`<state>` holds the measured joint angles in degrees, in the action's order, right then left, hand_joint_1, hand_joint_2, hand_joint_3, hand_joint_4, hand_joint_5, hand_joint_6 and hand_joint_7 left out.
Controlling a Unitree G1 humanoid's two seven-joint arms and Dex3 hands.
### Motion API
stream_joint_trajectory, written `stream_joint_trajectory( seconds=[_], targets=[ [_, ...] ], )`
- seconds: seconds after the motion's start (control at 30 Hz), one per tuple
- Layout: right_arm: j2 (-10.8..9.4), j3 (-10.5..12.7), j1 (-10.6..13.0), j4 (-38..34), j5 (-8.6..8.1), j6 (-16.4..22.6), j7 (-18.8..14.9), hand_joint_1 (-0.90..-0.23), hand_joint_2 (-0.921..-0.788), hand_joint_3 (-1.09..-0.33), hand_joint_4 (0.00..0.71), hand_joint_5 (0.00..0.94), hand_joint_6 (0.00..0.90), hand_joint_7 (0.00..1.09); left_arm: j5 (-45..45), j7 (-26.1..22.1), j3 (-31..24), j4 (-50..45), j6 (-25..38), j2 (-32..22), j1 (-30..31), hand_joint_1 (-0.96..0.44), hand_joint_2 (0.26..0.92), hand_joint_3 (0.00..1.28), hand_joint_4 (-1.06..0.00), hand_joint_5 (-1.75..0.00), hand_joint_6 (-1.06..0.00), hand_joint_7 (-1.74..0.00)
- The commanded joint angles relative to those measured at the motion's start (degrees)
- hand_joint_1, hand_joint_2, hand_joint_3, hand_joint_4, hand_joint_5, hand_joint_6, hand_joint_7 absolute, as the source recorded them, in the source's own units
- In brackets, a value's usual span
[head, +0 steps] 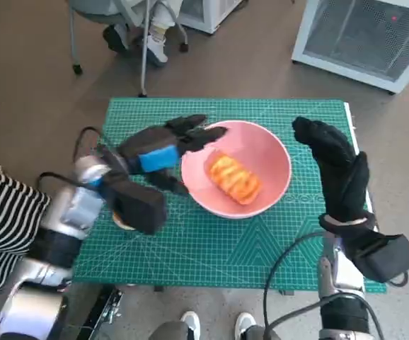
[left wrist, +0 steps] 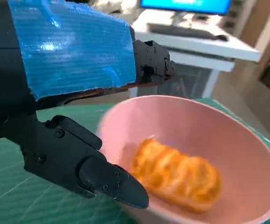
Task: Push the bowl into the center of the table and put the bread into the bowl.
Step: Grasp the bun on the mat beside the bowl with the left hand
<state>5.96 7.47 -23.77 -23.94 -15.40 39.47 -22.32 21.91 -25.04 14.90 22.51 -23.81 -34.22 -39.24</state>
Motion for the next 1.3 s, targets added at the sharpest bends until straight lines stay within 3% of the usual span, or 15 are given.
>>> stream_joint_trajectory(
  seconds=[0.03,0.57,1.3],
  targets=[
    [-0.3,-0.1,1.2,-0.4,0.46,-0.4,0.3,-0.649,-0.921,-0.797,0.139,0.001,-0.001,0.54,-2.7,-3.6,-2.9,-3.4,1.0,-4.1,3.3,-0.56,0.803,0.0,0.0,0.0,-0.06,0.0],
    [-0.6,-0.9,0.6,-1.0,0.74,-0.3,0.1,-0.652,-0.921,-0.808,0.131,0.0,-0.001,0.53,3.4,-7.1,-5.1,-12.4,9.5,-12.2,12.2,-0.41,0.767,0.0,0.0,0.0,-0.07,-0.01],
    [-0.2,-2.1,0.0,-0.8,0.15,-2.1,-0.9,-0.633,-0.921,-0.845,0.109,0.0,-0.001,0.48,-6.0,-19.8,-5.6,-11.2,16.1,-12.3,13.7,-0.23,0.759,0.01,-0.01,0.0,-0.1,-0.03]
  ],
)
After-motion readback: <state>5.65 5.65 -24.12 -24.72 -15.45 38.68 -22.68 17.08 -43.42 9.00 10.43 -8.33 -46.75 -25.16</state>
